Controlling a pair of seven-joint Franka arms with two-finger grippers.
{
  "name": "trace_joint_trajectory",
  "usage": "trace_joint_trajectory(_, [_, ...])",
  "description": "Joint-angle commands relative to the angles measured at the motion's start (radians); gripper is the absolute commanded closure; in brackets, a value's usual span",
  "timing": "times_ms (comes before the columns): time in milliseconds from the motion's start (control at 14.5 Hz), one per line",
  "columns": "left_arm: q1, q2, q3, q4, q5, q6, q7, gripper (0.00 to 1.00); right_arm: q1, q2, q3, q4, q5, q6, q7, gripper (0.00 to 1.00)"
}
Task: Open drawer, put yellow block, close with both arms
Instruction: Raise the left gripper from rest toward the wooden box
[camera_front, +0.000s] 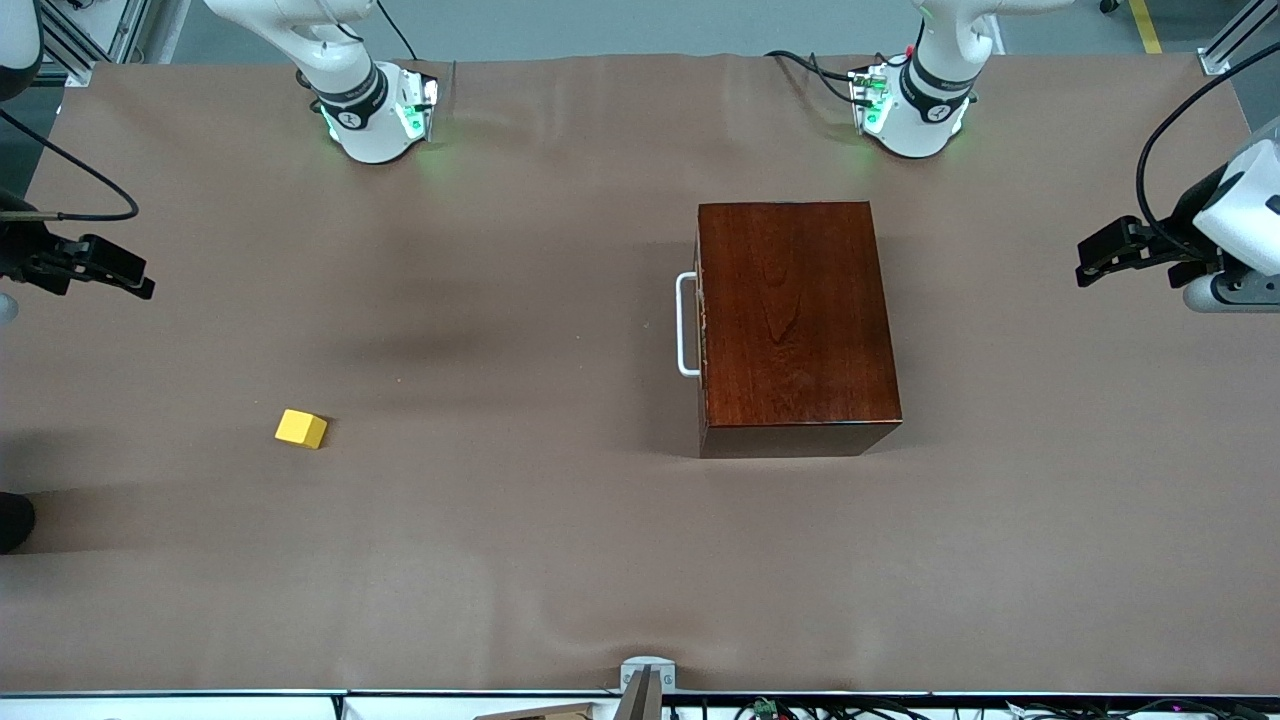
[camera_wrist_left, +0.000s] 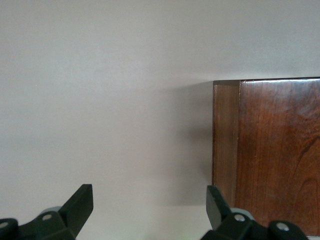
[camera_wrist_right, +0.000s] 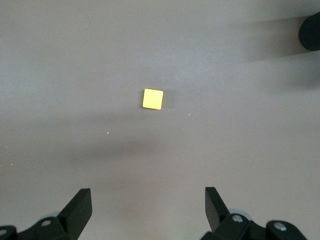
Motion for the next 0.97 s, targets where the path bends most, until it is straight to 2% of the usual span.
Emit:
trace_joint_trajectory(0, [0.000,-0.005,-0.006,-0.008,0.008,0.009,-0.018,0.00,-0.018,0.014,0.012,0.029,-0.017,-0.015,0.000,0.00])
trace_joint_trajectory(276, [-0.013,-0.005,-0.010,-0.004,0.008,0.002,-0.072,0.00,-0.018,0.014,0.012,0.029,-0.017,-0.015,0.000,0.00])
trace_joint_trajectory(553, [-0.014,-0.003,-0.051,-0.004,0.009,0.002,-0.219,0.00,-0.019,0.014,0.012,0.029,-0.019,-0.015,-0.002,0.00])
trace_joint_trajectory(898, [-0.016,0.005,-0.094,-0.002,0.006,0.002,-0.219,0.00,-0.019,0.014,0.012,0.029,-0.019,-0.015,0.000,0.00])
